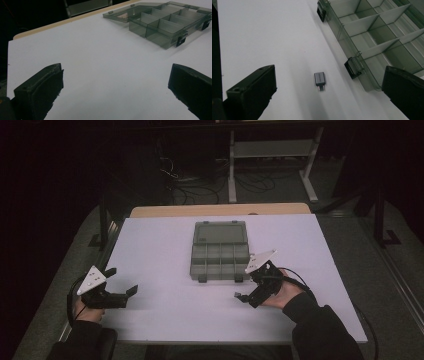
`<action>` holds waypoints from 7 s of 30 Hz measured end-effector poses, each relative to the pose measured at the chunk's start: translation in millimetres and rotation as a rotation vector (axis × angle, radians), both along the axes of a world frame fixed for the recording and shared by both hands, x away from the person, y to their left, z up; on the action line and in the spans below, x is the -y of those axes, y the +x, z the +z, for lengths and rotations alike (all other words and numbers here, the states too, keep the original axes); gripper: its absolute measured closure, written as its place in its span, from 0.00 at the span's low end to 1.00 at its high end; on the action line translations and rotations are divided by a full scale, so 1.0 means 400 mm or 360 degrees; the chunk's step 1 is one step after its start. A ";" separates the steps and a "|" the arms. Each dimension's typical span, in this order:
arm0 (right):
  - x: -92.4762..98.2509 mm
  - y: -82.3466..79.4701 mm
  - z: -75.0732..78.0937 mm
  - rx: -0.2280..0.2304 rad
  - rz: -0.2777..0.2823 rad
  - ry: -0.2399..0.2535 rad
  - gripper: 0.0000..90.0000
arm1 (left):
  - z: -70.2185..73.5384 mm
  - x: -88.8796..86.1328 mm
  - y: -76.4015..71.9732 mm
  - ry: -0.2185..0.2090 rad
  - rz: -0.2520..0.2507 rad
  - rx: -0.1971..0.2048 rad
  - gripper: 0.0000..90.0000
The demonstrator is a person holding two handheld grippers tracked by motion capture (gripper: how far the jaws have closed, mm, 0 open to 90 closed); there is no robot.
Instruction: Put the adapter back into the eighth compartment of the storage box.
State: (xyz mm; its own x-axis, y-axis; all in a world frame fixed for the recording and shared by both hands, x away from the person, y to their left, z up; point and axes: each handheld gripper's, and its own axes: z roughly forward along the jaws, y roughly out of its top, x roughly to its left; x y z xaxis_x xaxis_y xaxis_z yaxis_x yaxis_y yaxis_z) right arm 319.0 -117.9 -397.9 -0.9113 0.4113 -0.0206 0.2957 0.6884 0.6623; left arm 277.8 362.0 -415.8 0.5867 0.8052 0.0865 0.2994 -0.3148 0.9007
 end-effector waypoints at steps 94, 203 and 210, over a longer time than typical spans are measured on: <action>-0.068 0.044 -0.101 -0.0152 0.0184 -0.0248 0.82 | 0.000 0.000 0.000 -0.0007 -0.0011 0.0001 0.00; 0.010 0.156 0.110 0.0022 -0.0013 -0.0088 0.83 | -0.001 -0.001 0.001 -0.0009 -0.0006 -0.0003 0.00; 0.016 0.177 0.099 0.0009 -0.0048 -0.0075 0.83 | -0.001 -0.001 0.000 -0.0008 -0.0006 -0.0003 0.00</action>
